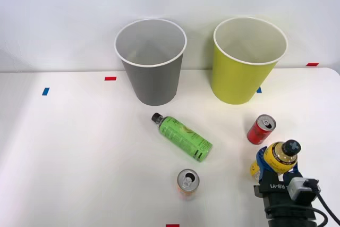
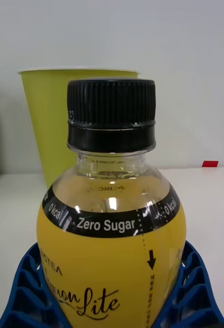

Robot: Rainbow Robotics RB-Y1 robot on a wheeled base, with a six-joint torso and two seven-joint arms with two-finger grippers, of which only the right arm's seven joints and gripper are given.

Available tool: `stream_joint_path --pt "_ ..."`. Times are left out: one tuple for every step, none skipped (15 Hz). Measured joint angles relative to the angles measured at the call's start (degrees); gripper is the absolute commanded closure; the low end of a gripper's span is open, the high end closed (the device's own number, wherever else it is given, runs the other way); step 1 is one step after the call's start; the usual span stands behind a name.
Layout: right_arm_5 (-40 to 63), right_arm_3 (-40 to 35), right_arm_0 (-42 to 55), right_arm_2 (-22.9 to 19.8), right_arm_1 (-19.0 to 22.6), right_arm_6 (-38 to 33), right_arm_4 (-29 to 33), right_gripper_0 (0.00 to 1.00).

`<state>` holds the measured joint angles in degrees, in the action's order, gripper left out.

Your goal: Put cans in the gray bin, plastic bottles in the light green bin

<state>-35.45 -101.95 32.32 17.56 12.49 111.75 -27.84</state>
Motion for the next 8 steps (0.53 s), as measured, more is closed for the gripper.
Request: stream_joint_path --pt "0.0 -0.1 0.1 -0.1 -0.2 0.0 0.4 1.00" --pt "0.0 -0.3 0.2 -0.3 -0.3 0.0 0.9 1.00" --pt "0.0 -0.9 0.6 -0.4 -0.3 0.0 1.4 1.00" --pt "0.2 -2.3 1.3 -0.5 -0.1 -0.1 1.9 1.00" --pt "1.4 -4.5 2.0 -0.6 0.2 -0.2 2.2 1.00" --pt "4.2 -7.3 2.8 -0.6 0.5 -0.2 2.3 1.00" --pt "7.5 -11.2 3.7 -0.6 0.8 -0.3 2.4 1.00" --pt "11.1 -15.6 4.6 -0.6 1.0 -0.4 2.2 1.00"
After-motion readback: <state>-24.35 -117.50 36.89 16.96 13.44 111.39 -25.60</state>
